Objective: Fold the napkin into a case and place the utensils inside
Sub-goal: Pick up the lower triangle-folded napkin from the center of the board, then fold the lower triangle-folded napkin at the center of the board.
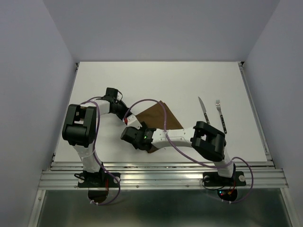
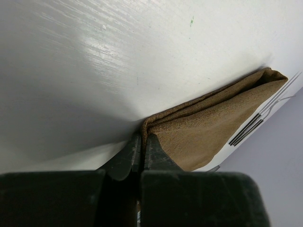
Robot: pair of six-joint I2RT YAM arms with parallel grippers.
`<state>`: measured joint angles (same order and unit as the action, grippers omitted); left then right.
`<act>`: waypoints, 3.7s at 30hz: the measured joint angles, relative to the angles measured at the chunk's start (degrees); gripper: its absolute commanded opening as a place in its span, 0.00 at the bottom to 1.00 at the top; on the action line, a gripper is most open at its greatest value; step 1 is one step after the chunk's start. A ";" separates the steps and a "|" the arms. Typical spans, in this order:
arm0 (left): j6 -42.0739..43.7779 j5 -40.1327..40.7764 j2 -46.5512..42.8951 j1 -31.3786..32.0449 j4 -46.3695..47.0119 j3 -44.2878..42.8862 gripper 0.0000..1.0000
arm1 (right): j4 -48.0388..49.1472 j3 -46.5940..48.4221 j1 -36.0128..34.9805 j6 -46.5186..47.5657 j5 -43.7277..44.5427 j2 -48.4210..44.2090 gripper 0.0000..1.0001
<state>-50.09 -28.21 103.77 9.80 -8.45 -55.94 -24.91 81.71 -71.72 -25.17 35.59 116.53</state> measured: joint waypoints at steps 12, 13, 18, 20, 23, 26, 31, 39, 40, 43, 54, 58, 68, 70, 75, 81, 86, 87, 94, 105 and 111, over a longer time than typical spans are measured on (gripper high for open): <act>0.00 0.46 0.00 0.00 -0.02 0.00 0.00 | 1.57 0.63 0.00 0.24 1.44 2.36 0.01; 0.00 0.46 0.00 0.00 -0.02 -0.02 0.00 | 1.99 0.44 0.00 0.33 1.27 2.34 0.01; 0.31 0.50 0.00 0.02 -0.31 -0.02 0.00 | 7.48 -5.07 0.90 0.66 -2.62 -1.05 0.01; 0.35 0.48 -0.02 0.20 -0.61 -0.04 0.00 | 9.35 -7.56 1.97 0.48 -5.07 -3.32 0.01; 0.35 0.66 -0.11 0.22 -0.63 -0.04 0.04 | 11.54 -10.47 4.02 -0.33 -9.42 -7.26 0.01; 0.35 0.98 -0.17 0.24 -0.59 -0.09 0.12 | 13.33 -11.65 5.90 -0.90 -13.51 -9.77 0.01; 0.52 1.62 -0.28 0.24 -0.70 -0.09 0.24 | 16.74 -13.64 8.44 -2.29 -20.90 -11.17 0.01; 1.73 1.95 -0.92 0.24 -1.38 -1.09 0.59 | 22.67 -18.29 13.60 -6.58 -34.40 -12.02 0.01; 1.81 1.95 -1.05 0.26 -1.55 -1.29 0.61 | 23.39 -18.88 14.38 -7.13 -35.78 -12.09 0.01; 2.78 2.62 -1.29 0.26 -2.67 -2.25 0.61 | 26.36 -21.27 15.93 -9.01 -40.46 -12.63 0.01; 6.05 5.20 -5.07 0.26 -6.75 -4.11 0.61 | 37.38 -27.93 21.90 -17.31 -54.36 -14.08 0.01; 7.61 6.38 -6.67 0.26 -7.78 -4.11 0.61 | 42.66 -30.01 23.80 -20.74 -58.90 -14.08 0.01; 12.66 6.80 -11.69 0.26 -8.52 -2.84 0.89 | 47.91 -31.74 26.01 -24.79 -64.00 -14.08 0.01; 13.42 6.25 -11.69 0.26 -8.44 -2.49 0.89 | 48.22 -31.74 26.01 -24.81 -64.26 -14.08 0.01; 14.97 5.66 -9.68 1.38 -7.80 -2.40 0.88 | 48.61 -31.74 26.01 -24.87 -64.70 -14.08 0.01; 15.45 5.75 -5.86 4.04 -7.58 -2.43 0.74 | 49.35 -31.87 26.01 -25.42 -64.98 -14.08 0.01; 15.15 6.01 -5.27 4.83 -7.19 -2.40 0.61 | 49.66 -32.00 26.01 -25.64 -65.40 -14.08 0.01; 15.08 6.10 -5.27 4.83 -6.97 -2.40 0.58 | 49.70 -32.02 26.01 -25.64 -65.46 -14.08 0.01; 14.86 7.06 -5.27 4.76 -6.84 -2.40 0.49 | 49.83 -32.04 26.01 -25.64 -65.64 -14.08 0.01; 14.73 7.65 -5.27 4.76 -7.69 -2.43 0.14 | 49.86 -32.06 26.01 -25.64 -65.59 -14.01 0.01; 14.73 7.82 -5.31 4.79 -8.22 -2.49 0.12 | 47.43 -31.71 26.01 -23.74 -65.00 -13.75 0.48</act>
<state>-35.35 -20.38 98.45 14.59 -16.67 -58.43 22.52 50.00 -45.71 -48.90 -29.41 102.78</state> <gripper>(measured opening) 0.178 0.278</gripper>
